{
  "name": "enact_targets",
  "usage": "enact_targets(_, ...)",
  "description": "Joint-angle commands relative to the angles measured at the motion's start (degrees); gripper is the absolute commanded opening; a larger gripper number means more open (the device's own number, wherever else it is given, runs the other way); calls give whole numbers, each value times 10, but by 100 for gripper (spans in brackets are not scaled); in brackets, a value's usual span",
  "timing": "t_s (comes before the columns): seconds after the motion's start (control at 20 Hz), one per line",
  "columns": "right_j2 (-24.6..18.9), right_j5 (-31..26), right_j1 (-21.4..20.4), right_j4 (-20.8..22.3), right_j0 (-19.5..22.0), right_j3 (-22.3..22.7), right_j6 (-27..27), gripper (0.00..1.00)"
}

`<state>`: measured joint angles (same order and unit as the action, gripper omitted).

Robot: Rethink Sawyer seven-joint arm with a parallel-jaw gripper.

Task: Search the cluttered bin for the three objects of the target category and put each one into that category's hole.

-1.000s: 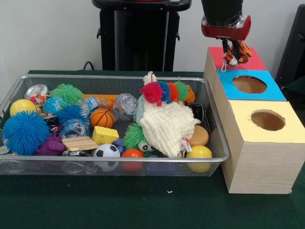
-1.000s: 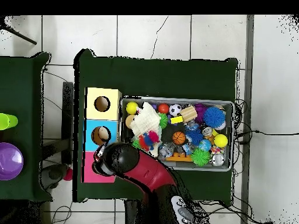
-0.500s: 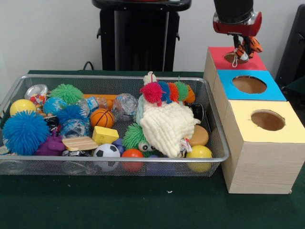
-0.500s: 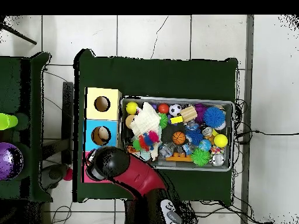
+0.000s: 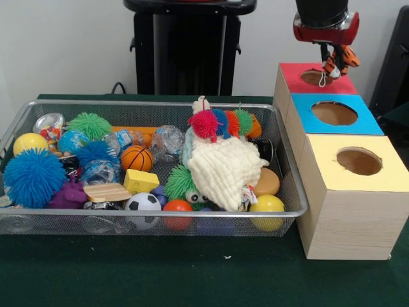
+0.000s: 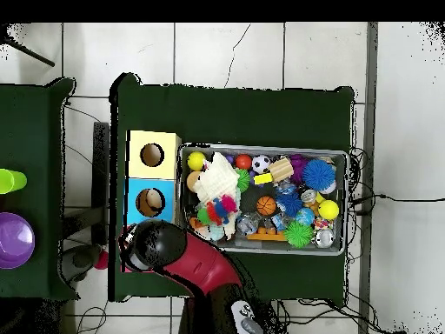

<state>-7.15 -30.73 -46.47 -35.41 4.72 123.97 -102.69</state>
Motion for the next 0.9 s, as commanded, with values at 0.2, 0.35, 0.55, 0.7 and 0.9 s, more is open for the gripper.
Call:
enact_targets(0.2,-38,12,9,-34,12,57,-88,0)
enact_targets(0.35,-37,24,22,-21,27,64,-66,0)
enact_targets(0.55,-39,32,25,-18,36,76,-56,0)
enact_targets(0.7,-40,24,28,-14,33,72,-61,0)
enact_targets(0.9,-42,26,31,-12,33,70,-64,0)
